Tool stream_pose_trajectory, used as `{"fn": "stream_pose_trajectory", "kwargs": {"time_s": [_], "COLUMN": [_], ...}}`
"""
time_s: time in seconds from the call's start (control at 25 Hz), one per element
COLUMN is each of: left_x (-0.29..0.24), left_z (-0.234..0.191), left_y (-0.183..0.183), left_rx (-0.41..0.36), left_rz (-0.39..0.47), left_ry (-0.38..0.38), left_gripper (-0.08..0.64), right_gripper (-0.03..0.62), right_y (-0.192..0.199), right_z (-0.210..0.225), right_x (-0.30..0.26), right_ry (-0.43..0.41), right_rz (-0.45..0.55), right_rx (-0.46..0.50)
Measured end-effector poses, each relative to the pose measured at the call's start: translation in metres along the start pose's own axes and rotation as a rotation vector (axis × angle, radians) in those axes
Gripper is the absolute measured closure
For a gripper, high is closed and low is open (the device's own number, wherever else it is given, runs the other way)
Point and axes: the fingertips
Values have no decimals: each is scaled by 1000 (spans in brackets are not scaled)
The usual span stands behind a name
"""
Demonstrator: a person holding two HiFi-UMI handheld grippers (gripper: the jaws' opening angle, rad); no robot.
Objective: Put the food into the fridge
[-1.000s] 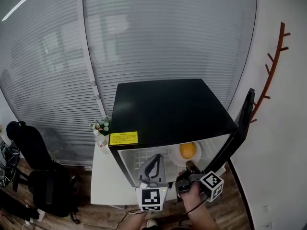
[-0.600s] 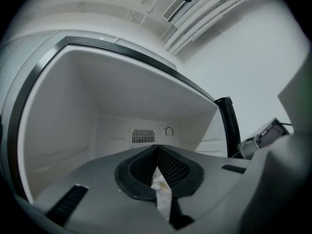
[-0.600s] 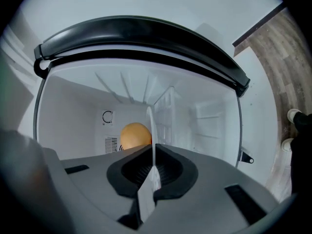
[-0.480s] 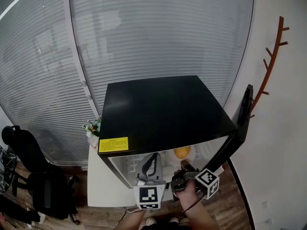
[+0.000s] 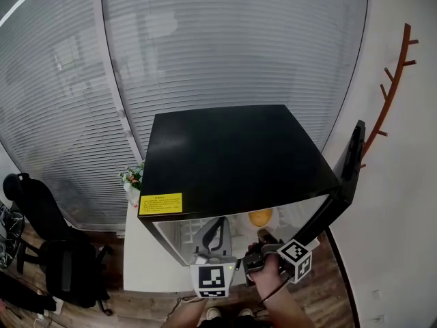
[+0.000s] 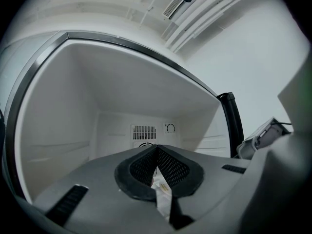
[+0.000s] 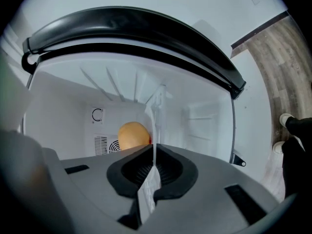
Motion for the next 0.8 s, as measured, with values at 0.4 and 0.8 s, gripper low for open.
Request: {"fn": "stream_pose_trajectory", "kwargs": {"time_s": [0.4, 0.8], "left_x": [-5, -4], "left_z": [0, 5], "left_y": [0, 7], "left_rx": [13, -3], "left_rz": [8, -20], "left_ry": [-1, 8], "left_gripper": [534, 534], "right_gripper": [489, 363], "right_y": [0, -8], "right_z": [-7, -7], "right_x": [-1, 4], "right_ry": [-69, -95], "right_rz": [1, 13], "right_rx": [-14, 27]}}
Point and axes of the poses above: the fingertips, and each gripper's own axes: x backward along the fingers, z to its right, y out of its underside, and after that the axes turned 9 degrees about -x, right-handed
